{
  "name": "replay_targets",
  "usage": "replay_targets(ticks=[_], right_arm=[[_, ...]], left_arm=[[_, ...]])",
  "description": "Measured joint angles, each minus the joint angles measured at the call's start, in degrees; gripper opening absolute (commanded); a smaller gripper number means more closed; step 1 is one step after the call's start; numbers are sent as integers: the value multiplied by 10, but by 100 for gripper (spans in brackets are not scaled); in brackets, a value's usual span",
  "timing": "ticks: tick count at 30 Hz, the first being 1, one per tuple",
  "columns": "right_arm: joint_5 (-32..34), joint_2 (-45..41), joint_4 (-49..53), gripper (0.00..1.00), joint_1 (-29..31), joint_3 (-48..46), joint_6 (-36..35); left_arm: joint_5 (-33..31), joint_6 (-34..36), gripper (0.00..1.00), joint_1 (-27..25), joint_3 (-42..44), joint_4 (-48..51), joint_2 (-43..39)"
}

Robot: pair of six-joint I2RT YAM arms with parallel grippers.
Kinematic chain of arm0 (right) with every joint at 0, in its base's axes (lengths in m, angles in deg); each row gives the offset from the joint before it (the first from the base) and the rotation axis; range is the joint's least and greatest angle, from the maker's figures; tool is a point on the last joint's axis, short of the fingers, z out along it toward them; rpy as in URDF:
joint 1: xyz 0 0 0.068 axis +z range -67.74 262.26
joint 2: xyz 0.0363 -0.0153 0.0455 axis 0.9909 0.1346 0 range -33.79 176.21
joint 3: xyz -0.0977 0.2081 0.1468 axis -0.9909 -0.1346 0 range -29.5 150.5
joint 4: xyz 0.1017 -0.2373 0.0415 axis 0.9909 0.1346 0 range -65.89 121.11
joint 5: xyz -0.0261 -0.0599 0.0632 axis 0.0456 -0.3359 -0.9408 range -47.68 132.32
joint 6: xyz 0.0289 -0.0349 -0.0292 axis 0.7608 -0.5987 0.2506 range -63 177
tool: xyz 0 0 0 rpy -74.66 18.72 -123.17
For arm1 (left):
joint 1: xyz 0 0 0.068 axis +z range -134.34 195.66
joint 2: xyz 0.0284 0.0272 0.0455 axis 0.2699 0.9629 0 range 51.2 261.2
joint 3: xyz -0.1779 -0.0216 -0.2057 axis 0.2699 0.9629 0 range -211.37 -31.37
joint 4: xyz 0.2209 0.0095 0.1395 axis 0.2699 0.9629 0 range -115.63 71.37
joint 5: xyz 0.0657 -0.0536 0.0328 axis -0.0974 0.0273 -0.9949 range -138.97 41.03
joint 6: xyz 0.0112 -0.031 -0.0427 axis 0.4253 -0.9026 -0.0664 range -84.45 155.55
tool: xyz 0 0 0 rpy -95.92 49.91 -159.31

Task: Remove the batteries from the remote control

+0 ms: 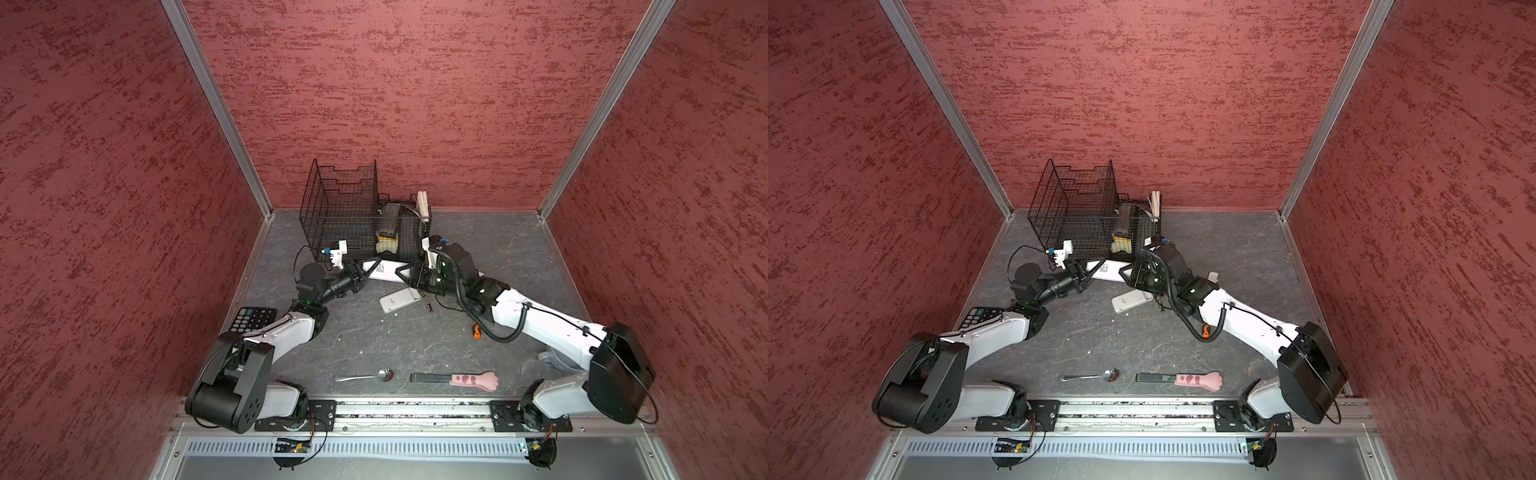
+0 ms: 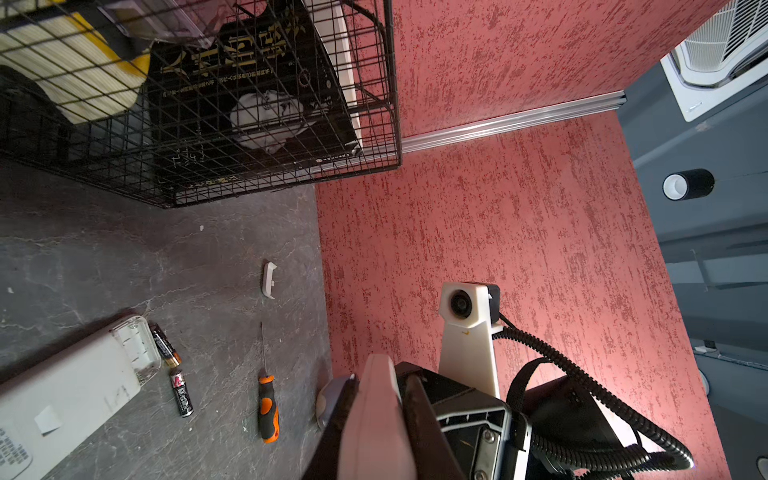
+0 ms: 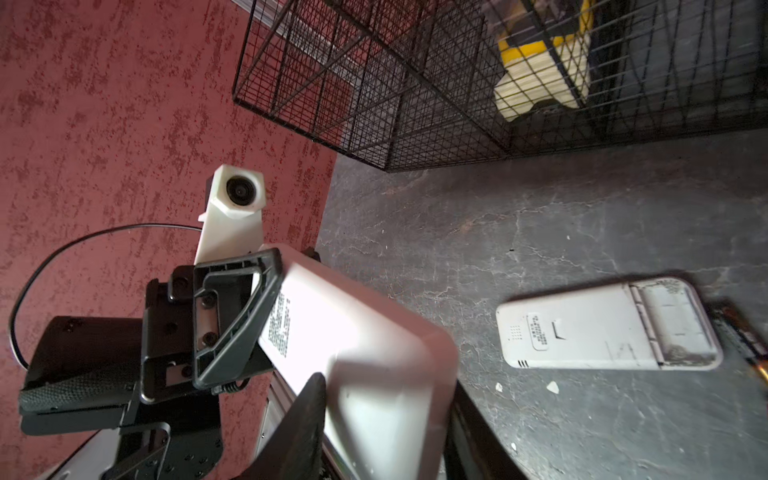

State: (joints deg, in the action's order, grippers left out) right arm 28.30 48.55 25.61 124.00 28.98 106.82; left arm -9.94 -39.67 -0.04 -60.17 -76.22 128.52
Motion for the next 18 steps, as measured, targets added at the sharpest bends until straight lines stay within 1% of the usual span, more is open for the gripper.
replay_targets(ticks=[4,11,15,18], right_arm=[[-4,0,0,42,-2,0,3],[-9,0,0,32,-8,0,12],[-10,-5,-10,32,-12,-6,13],[-14,-9,-19,35,-15,-12,15]], left_arm=[[-1,0,0,0,0,0,0],[-5,-5,0,1,2,-1,0],[-4,-13,0,1,2,-9,0],[-2,-19,0,2,2,-12,0]])
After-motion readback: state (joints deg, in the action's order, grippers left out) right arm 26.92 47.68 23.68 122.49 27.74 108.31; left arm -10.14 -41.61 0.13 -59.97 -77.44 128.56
